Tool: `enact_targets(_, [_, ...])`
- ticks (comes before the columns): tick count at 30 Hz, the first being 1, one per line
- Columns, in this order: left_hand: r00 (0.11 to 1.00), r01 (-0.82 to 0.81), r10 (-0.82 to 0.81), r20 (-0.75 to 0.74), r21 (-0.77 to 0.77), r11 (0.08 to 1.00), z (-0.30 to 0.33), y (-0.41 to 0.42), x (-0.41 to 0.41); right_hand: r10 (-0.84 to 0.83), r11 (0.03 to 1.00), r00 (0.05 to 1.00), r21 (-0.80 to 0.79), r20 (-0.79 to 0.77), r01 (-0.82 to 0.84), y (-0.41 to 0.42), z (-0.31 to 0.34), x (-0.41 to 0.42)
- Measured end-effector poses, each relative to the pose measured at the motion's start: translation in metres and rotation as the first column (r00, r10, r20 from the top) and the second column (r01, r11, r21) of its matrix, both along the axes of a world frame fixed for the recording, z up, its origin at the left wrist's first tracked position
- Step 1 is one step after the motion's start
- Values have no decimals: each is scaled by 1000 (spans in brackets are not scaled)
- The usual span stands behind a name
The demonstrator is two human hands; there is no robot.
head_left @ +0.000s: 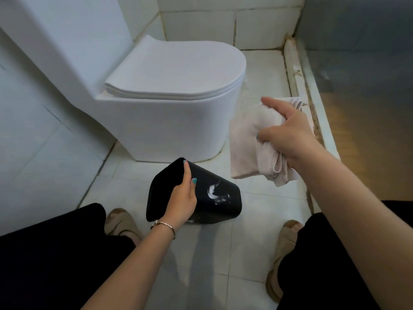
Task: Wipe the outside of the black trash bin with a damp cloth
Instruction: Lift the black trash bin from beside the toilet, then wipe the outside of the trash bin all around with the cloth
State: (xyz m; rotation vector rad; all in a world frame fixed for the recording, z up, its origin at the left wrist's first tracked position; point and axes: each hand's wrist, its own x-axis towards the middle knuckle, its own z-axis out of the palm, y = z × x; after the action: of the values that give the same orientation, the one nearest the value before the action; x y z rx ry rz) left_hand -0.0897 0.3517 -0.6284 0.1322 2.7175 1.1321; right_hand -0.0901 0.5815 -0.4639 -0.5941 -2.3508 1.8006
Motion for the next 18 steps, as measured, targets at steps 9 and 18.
enact_targets(9, [979, 179, -179, 99, 9, 984, -2, -6, 1, 42, 931, 967, 341, 251, -130, -16, -76, 5])
enact_targets(18, [968, 209, -215, 130, 60, 976, 1, -9, -8, -102, 894, 931, 443, 351, -69, -47, -166, 41])
